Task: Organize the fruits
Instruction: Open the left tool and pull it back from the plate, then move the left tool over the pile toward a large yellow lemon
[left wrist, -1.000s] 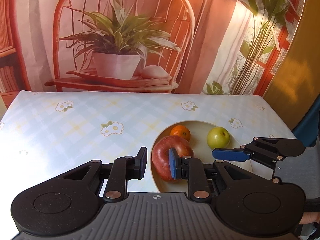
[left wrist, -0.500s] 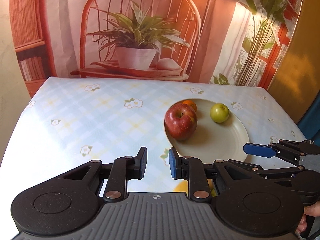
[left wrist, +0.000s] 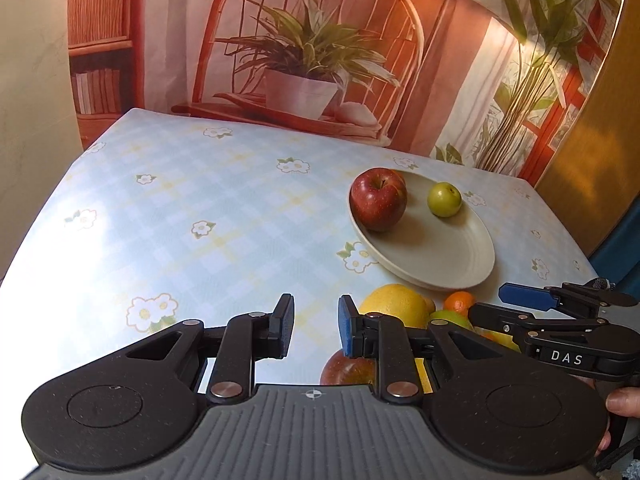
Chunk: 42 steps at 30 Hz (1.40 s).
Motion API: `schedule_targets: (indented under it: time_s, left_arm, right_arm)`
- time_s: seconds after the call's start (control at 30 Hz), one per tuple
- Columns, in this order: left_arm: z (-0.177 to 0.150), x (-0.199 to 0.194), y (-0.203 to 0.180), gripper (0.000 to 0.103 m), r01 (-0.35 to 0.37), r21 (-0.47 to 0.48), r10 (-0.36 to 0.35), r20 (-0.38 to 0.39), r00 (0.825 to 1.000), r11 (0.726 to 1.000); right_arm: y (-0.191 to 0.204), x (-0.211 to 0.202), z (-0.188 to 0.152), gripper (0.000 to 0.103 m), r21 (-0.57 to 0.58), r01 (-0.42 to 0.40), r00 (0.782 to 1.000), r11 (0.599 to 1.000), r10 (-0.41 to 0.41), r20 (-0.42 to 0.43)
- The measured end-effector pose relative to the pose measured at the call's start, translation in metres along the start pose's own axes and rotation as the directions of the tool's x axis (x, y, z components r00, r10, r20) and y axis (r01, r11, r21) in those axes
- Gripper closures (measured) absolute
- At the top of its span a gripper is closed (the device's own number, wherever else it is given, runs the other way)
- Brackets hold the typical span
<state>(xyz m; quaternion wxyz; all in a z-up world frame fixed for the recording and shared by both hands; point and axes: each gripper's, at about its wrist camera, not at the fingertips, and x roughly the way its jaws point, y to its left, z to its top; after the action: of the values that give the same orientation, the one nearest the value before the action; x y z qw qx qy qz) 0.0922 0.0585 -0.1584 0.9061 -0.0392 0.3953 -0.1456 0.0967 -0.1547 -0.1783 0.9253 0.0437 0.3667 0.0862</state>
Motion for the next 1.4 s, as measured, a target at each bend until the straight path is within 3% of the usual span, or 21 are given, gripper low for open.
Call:
schedule_targets:
  time_s: [0.7,0.83,1.03,1.4]
  left_arm:
    - [-0.024,-0.014,-0.005,0.078,0.042,0.008,-0.042,0.016,0.999,0.999]
    - [-0.024,-0.016,-0.005,0.078,0.033,0.012,-0.033,0.023,0.999,0.999]
    - [-0.024,-0.016,-0.006,0.078,0.035,0.038,-0.036,0.034,0.999,0.999]
    - [-0.023,-0.014,-0.011,0.078,0.096,0.070,-0.098,0.020,0.995,0.993]
  right_arm:
    - [0.026,-0.023,-0.020,0.048,-0.013,-0.048,0.999,0.999,0.048,-0.010]
    - [0.042,-0.020,-0.020,0.042,-0.053,-0.065,0.997,0.997,0.062,-0.042]
    - [0.065,-0.008,-0.026,0.041,-0.115,-0.070,0.993,0.991,0.059,-0.103]
    - [0.055,-0.009,-0.039,0.049,-0.082,-0.082,0.986,0.993,0.068,-0.152]
